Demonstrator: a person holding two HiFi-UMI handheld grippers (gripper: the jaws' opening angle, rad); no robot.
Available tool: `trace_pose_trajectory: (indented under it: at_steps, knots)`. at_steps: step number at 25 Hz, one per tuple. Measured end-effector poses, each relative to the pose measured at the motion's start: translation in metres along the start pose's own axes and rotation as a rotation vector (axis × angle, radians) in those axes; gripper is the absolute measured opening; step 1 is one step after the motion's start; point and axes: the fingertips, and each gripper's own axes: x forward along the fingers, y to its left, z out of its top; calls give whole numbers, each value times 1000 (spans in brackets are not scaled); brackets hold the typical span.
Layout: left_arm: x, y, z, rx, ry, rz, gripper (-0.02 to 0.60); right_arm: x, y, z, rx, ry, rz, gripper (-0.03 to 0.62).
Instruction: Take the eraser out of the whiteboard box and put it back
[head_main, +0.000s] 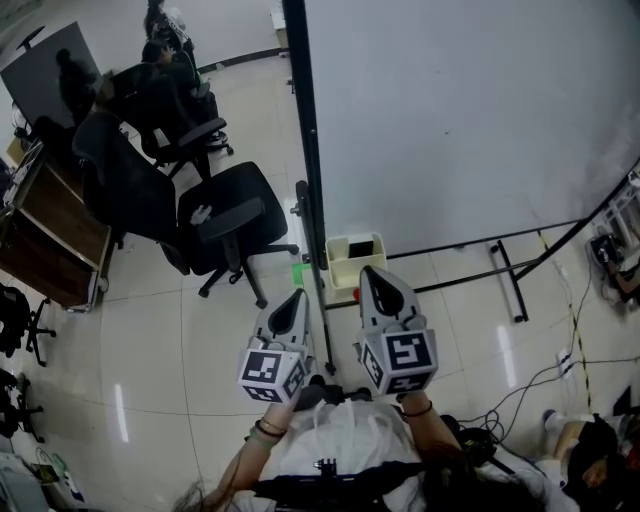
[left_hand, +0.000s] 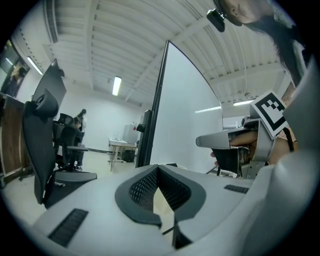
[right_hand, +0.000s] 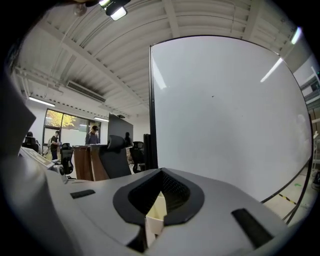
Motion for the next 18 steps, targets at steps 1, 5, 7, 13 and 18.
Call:
trace_pose_trajectory:
  at_steps: [1, 5, 7, 13, 18]
  knots:
    - [0, 0, 0, 0, 0, 0, -15, 0, 1, -1, -11, 5, 0, 0]
    - [0, -2, -1, -3, 0, -1, -15, 0, 2, -5, -27, 21, 5, 0]
    - [1, -3, -1, -3, -1, -3, -15, -1, 1, -5, -28, 24, 5, 0]
    - [3, -7, -3, -3, 2, -7, -15, -3, -3, -5, -28, 28, 5, 0]
    - [2, -9, -6, -5, 10, -6, -15, -5, -3, -8, -31, 40, 5, 0]
